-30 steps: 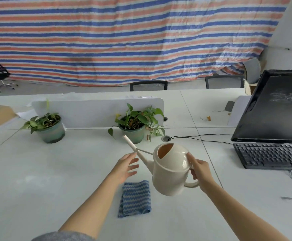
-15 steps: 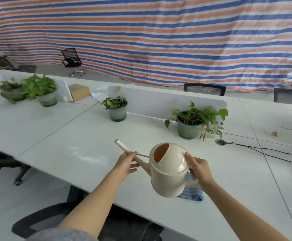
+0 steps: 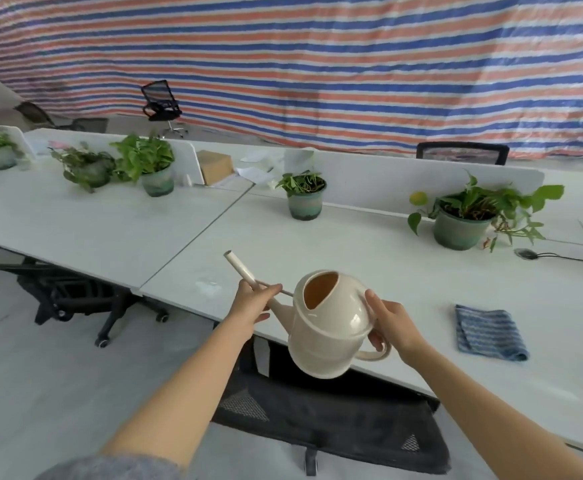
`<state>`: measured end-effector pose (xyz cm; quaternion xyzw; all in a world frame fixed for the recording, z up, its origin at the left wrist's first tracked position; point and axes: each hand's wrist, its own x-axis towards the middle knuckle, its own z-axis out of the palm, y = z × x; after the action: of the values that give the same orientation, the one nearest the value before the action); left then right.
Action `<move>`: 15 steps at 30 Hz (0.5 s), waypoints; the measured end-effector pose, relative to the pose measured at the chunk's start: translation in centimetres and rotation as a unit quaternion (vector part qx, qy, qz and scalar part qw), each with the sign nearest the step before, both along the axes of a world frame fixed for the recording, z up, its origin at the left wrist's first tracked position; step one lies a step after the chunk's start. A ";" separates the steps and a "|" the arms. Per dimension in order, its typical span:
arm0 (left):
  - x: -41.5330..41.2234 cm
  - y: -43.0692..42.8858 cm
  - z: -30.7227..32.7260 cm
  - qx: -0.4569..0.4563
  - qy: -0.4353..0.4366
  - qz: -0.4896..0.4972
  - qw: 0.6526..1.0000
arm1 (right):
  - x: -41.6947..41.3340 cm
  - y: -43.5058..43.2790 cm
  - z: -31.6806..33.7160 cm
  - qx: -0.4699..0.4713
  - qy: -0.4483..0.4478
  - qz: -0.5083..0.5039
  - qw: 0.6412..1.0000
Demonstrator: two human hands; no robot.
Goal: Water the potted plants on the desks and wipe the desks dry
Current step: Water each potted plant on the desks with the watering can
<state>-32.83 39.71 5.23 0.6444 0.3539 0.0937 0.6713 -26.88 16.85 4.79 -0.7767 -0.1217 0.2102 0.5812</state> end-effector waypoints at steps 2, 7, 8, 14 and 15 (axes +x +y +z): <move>-0.4 2.4 -0.7 -0.012 0.000 0.008 1.000 | -0.2 2.6 0.0 -0.007 -0.002 0.010 1.000; -0.7 9.1 -1.9 -0.041 0.026 0.035 0.998 | 0.9 9.8 -1.7 -0.027 -0.009 0.038 0.999; -0.4 10.6 -1.9 -0.037 0.026 0.042 0.998 | 1.3 11.4 -2.0 -0.028 -0.011 0.039 0.999; 0.4 20.4 -0.9 -0.032 0.051 0.052 0.997 | 2.6 21.5 -1.4 0.000 -0.006 0.016 1.000; 0.6 22.0 -0.8 -0.033 0.049 0.050 0.997 | 2.7 23.0 -1.2 0.008 -0.003 0.005 1.000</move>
<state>-32.26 61.67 4.40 0.6071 0.4214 0.0841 0.6684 -24.22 39.80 3.61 -0.7718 -0.1289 0.2102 0.5861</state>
